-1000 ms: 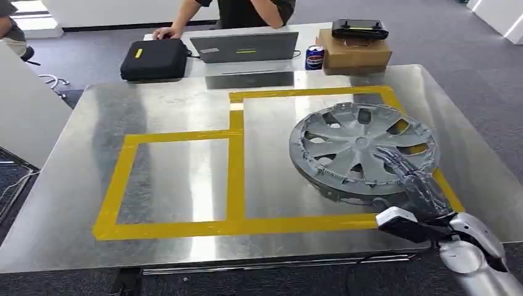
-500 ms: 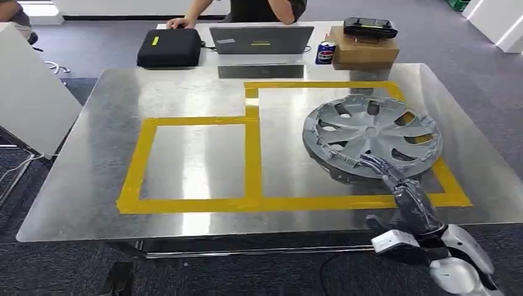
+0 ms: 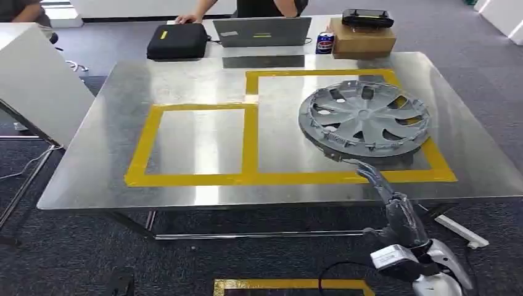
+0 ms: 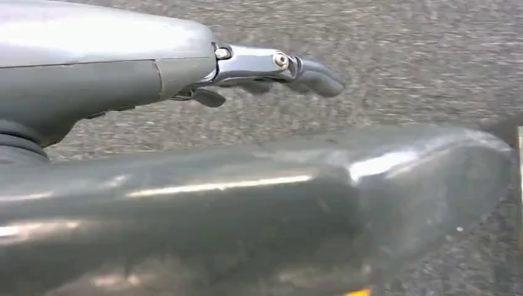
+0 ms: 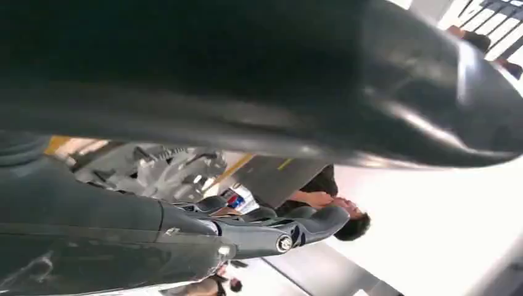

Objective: Take the parts from the cabinet and place them on the table.

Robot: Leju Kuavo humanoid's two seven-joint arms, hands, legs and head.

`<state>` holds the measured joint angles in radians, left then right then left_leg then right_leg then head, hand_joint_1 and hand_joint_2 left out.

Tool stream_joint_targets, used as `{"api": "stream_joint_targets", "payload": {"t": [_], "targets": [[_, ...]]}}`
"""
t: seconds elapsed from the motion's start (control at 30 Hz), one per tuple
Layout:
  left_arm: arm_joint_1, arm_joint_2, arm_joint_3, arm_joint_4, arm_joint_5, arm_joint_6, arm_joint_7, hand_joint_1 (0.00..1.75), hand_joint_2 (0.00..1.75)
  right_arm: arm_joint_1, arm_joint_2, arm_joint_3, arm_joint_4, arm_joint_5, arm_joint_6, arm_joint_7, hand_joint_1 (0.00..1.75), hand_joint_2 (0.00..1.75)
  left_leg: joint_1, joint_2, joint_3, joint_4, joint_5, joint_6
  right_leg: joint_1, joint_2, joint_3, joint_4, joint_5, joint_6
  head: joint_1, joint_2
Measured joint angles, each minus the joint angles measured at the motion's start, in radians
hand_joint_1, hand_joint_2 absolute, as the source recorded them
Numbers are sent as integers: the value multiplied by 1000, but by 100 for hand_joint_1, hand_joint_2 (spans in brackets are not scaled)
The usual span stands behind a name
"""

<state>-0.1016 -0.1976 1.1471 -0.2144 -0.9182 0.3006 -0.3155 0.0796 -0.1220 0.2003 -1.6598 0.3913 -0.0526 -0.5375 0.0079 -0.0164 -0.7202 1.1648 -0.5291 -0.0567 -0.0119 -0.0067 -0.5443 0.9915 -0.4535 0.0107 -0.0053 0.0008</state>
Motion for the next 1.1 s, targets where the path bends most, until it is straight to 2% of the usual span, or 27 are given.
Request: {"api": "stream_joint_targets", "payload": {"t": [0.03,0.07,0.1,0.17,0.2,0.23,0.27,0.3,0.37,0.4,0.43,0.47,0.53,0.57,0.63,0.67,0.7,0.73,0.77,0.8,0.87,0.9,0.93,0.97,1.03,1.07,1.1], "targets": [[0,0,1,0,2,4,-2,0,0,11,14,-3,1,-13,-1,-7,0,0,2,2,-15,74,-32,-5,0,-11,-16,0,11,0,0,0],[0,-1,3,0,3,7,-3,0,0,20,27,-4,4,-24,-1,-13,0,0,3,4,-16,120,-30,-9,0,-22,-31,1,22,1,0,0],[0,-1,6,0,11,13,-4,0,0,31,43,-4,8,-39,-1,-21,0,0,6,5,2,122,0,-14,-1,-34,-45,1,32,4,-1,0],[-1,-1,12,0,21,22,-6,0,0,55,72,-8,17,-71,-1,-38,0,0,12,17,89,32,66,-21,-4,-54,-70,5,49,14,0,0],[-2,-2,14,0,21,27,-6,0,0,64,86,-10,21,-85,0,-46,0,0,15,46,153,-46,71,-26,-4,-60,-78,11,55,21,-1,0],[-6,-9,16,0,21,31,-6,0,0,75,98,-12,24,-97,0,-52,0,0,17,96,234,-132,47,-29,4,-68,-85,19,58,28,-7,0],[-14,-9,18,0,21,35,-5,0,0,83,107,-15,27,-104,0,-59,0,0,10,92,258,-190,19,-10,4,-82,-89,27,61,33,-8,0],[-17,-12,19,0,20,38,-5,0,0,86,118,-18,44,-101,-4,-64,0,0,10,84,244,-191,17,10,5,-95,-90,29,72,42,-5,0],[-9,-12,24,0,20,40,-1,0,0,84,136,-19,96,-56,-48,-66,0,0,5,66,230,-187,28,29,-2,-114,-87,20,88,50,-6,0],[-5,-11,27,0,20,41,0,0,0,80,142,-24,136,-27,-84,-65,0,0,7,62,222,-187,40,42,-10,-87,-91,26,74,59,-7,0],[-4,-11,29,0,21,42,0,0,0,75,150,-31,184,-12,-116,-64,0,0,6,52,208,-187,51,50,-10,-40,-106,53,21,63,-5,0],[-6,-11,30,0,19,42,0,0,0,63,154,-46,253,-8,-140,-66,0,0,3,41,193,-187,66,58,-7,-14,-123,119,-50,63,-5,0],[-9,-14,31,0,18,43,0,0,0,8,160,-95,429,-12,-173,-82,0,0,-5,16,157,-187,94,65,-1,3,-159,270,-143,55,-3,0],[-8,-14,32,0,18,45,0,0,0,-25,161,-125,520,-18,-185,-91,0,0,-9,5,140,-186,107,67,4,3,-162,315,-152,49,-3,0],[-6,-14,35,0,19,50,5,0,0,-84,161,-203,750,-26,-208,-120,0,0,-14,-23,109,-184,133,68,15,6,-114,293,-89,33,-4,0],[-6,-14,35,0,19,52,6,0,0,-104,161,-235,832,-35,-207,-126,0,0,-16,-38,96,-184,146,68,20,13,-62,230,-50,21,-3,0],[-6,-15,36,0,20,54,7,0,0,-124,161,-266,909,-43,-206,-108,0,0,-17,-52,85,-184,157,66,26,36,3,143,-32,8,-3,0],[-7,-19,36,0,20,57,9,0,0,-146,160,-294,975,-45,-207,-78,0,0,-15,-59,78,-184,168,64,30,81,54,57,-64,-11,-4,0],[-9,-20,37,0,21,62,11,0,0,-158,160,-320,1026,-45,-208,-54,0,0,-19,-71,71,-183,179,60,25,85,92,-5,-77,-10,-5,0],[-9,-21,39,0,23,64,16,0,0,-164,160,-339,1094,-43,-209,-14,0,0,-15,-78,68,-186,191,54,30,79,77,-6,-76,-1,-5,0],[-3,-21,44,0,32,68,18,0,0,-162,161,-362,1189,-27,-216,50,0,0,-10,-101,63,-195,212,38,37,57,75,-6,-64,-7,-3,0],[2,-18,47,0,35,69,19,0,0,-158,170,-367,1227,-20,-221,67,0,0,-10,-97,58,-192,212,36,23,40,68,-16,-46,-11,-3,0],[7,-18,51,0,35,71,19,0,0,-156,170,-375,1256,-16,-224,76,0,0,-14,-58,46,-170,165,32,25,32,58,-16,-35,-16,-8,0],[6,-18,52,0,37,71,19,0,0,-152,170,-381,1279,-16,-228,79,0,0,-12,-28,26,-116,93,26,24,20,48,-16,-23,-22,-17,0],[0,-18,53,0,36,71,19,0,0,-147,170,-392,1317,-16,-229,85,0,0,-5,-2,-12,30,-17,12,24,-8,20,-15,-1,-21,-18,0],[-2,-18,53,0,36,71,19,0,0,-148,170,-396,1335,-15,-229,93,0,0,-1,3,-22,98,-35,4,24,-24,1,-13,10,-19,-20,0],[-2,-18,55,0,37,71,19,0,0,-149,170,-401,1351,-13,-227,117,0,0,3,5,-14,122,-17,-2,22,-38,-16,-11,21,-16,-19,0]]}}
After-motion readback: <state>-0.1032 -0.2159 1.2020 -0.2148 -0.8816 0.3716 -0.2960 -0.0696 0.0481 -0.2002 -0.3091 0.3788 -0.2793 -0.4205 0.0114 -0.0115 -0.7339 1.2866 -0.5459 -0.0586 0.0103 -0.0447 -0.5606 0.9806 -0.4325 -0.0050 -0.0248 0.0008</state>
